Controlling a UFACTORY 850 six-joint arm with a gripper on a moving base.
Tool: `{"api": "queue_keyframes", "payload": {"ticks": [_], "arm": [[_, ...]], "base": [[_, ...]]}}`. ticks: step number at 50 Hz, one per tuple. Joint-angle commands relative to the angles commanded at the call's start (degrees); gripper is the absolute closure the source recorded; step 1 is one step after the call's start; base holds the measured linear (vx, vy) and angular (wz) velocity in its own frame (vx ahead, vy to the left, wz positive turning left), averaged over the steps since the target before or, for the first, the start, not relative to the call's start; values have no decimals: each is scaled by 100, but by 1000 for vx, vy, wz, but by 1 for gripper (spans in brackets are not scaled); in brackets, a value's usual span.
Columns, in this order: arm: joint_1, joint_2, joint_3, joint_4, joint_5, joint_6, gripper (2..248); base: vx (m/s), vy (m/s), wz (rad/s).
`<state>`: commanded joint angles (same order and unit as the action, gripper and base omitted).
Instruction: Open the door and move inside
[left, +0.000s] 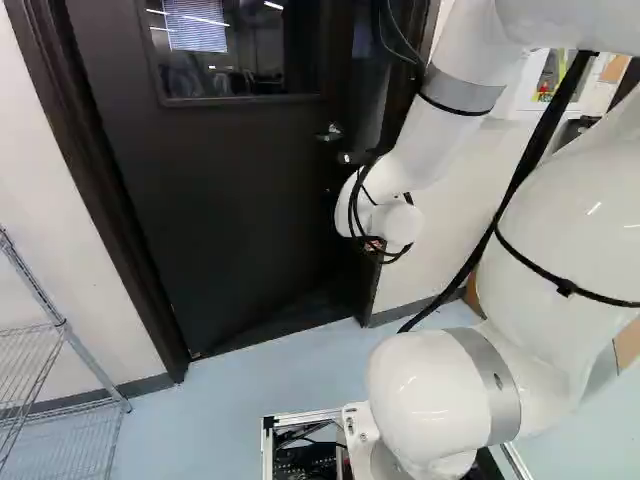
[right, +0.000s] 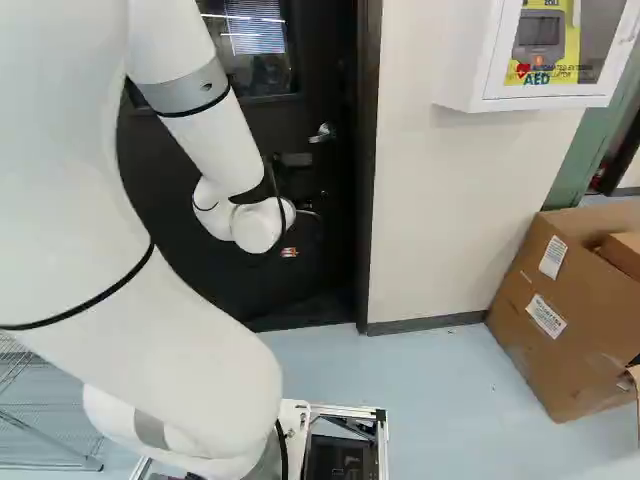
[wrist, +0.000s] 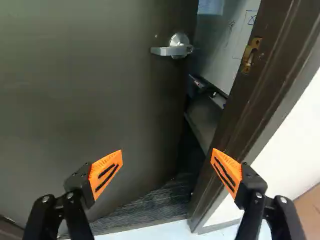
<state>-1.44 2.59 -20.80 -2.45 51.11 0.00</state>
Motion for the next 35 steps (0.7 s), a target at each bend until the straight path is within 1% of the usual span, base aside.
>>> {"api": "queue_keyframes", "payload": {"ticks": [11,29,35], "arm": [[0,0,0,0,0,0,3],[0,0,0,0,0,0,3],[0,0,0,0,0,0,3]], "base": [[101,45,-28],[105,24,-171],[127,53,-111]]}}
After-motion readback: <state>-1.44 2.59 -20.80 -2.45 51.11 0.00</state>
